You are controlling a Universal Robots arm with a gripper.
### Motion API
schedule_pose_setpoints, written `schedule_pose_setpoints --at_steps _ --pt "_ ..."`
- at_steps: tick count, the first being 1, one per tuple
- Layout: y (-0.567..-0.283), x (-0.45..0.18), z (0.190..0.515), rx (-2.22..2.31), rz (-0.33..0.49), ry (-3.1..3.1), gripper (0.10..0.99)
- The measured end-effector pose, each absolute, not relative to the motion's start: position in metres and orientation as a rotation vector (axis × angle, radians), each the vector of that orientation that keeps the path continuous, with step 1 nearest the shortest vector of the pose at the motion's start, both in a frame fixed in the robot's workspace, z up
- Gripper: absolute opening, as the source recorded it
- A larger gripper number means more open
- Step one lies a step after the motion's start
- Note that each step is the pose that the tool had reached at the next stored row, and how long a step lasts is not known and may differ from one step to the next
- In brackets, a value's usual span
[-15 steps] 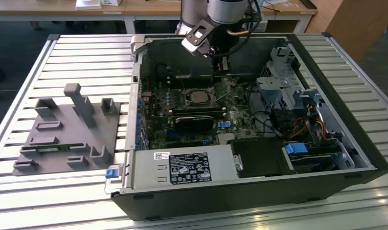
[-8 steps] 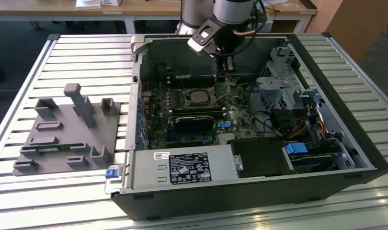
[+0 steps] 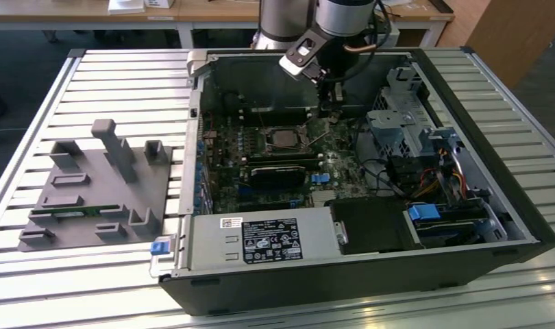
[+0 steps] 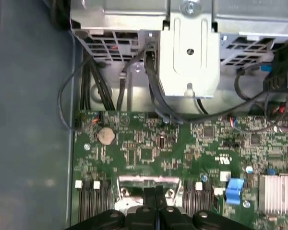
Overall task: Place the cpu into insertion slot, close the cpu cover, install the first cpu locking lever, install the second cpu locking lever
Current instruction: 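Close the cpu cover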
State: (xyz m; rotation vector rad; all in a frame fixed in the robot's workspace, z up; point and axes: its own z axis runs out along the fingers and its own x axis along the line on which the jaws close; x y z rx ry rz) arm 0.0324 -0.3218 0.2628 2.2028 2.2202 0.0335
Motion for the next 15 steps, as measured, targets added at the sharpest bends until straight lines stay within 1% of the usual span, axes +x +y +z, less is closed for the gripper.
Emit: schedule_pose_setpoints --at_steps 15 --pt "-0.316 0.055 0.256 2.22 0.033 2.203 0.122"
